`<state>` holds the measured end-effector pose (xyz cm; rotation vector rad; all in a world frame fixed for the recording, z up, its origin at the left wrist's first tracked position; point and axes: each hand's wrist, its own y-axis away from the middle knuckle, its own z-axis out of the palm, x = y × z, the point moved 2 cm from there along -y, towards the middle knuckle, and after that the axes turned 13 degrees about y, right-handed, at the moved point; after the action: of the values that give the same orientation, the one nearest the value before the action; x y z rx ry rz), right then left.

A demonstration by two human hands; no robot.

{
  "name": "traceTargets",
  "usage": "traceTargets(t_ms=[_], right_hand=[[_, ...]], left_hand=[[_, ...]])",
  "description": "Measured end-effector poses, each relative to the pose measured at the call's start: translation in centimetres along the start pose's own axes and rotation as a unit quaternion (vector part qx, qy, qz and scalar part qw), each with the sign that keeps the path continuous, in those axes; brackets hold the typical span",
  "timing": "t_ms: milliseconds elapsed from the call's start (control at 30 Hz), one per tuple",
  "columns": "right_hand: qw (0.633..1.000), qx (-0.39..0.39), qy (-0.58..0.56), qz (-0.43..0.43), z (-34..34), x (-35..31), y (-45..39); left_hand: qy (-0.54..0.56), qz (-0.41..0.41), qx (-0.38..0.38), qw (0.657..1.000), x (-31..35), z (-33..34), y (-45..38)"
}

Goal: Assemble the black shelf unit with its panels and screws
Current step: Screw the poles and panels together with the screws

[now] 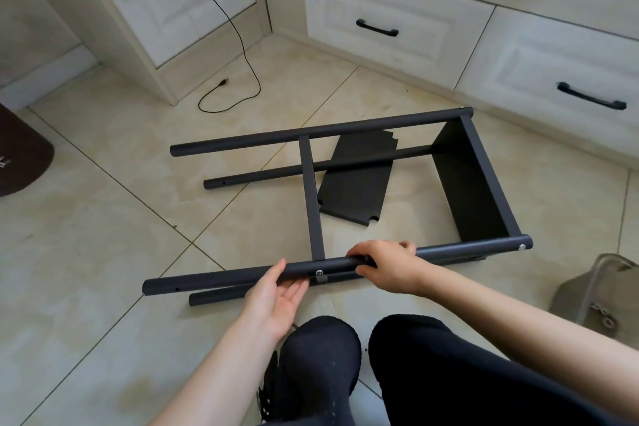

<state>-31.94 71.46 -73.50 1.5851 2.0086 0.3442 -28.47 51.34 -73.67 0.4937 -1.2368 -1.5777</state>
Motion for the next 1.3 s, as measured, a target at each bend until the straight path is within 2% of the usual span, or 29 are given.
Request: traceTargets(t_ms=[333,467,833,1033,1133,1300], right_hand=[[0.997,0.054,-0.031,-0.042,-2.2,0.2,0.8],[0.990,0.087,-0.095,-0.049,-4.3,0.6,1.9],[0.965,0.213,-0.153,-0.023,-9.5,0.8,7.4],[0.948,0.260,-0.186,0.006,-10.4,2.2,10.2],[0.942,0.249,-0.223,0.016,-10.5,3.3,11.6],[0.930,0.208,-0.304,-0.002,-10.9,5.4,13.7]], left_hand=[[-0.062,0.088,-0.055,0.993,1.7,2.1,1.9],[-0.108,0.146,-0.095,0.979,2.6,4.9,4.8],[-0.209,0.229,-0.172,0.935,2.7,12.5,12.2],[-0.299,0.302,-0.232,0.875,0.7,16.3,15.8],[-0.346,0.336,-0.262,0.836,-0.9,17.9,17.0],[-0.414,0.345,-0.301,0.787,-3.2,20.1,18.7]])
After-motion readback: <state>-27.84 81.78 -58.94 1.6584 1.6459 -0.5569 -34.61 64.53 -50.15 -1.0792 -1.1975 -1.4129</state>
